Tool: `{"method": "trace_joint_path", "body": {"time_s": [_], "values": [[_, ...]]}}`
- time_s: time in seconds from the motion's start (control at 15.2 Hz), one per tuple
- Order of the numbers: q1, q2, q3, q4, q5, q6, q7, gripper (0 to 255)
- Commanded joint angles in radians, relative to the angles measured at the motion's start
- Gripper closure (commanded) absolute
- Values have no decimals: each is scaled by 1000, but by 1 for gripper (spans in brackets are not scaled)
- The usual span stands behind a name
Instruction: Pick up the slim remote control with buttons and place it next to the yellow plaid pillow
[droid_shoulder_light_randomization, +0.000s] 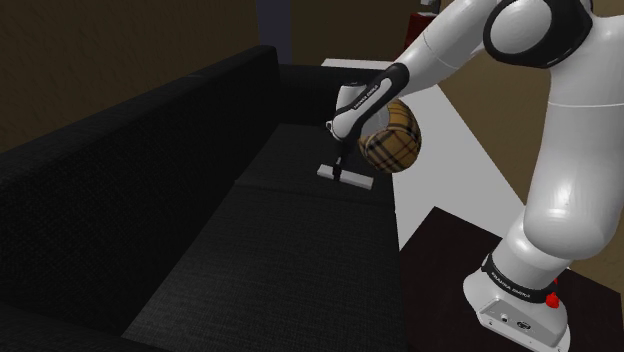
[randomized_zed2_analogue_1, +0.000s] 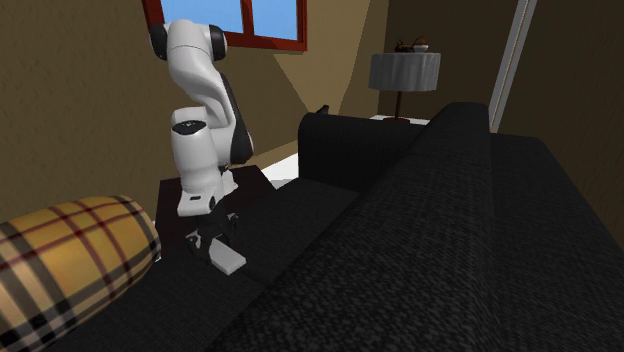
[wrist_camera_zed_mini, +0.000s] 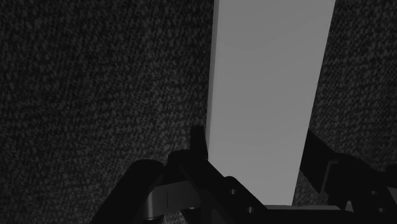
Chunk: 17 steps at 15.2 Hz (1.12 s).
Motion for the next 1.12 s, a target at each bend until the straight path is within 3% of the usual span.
{"method": "trace_joint_path", "body": {"time_s": [0.0,0.53,0.59,0.92,1.06], "values": [[-1,22,1,-4,3,28,-3,255],[-1,22,1,-4,3,28,-3,255],[-1,22,1,-4,3,27,-3,0],[-1,22,1,-4,3,27,-3,0],[-1,-34,-2,-6,-3,-28,1,0]]}}
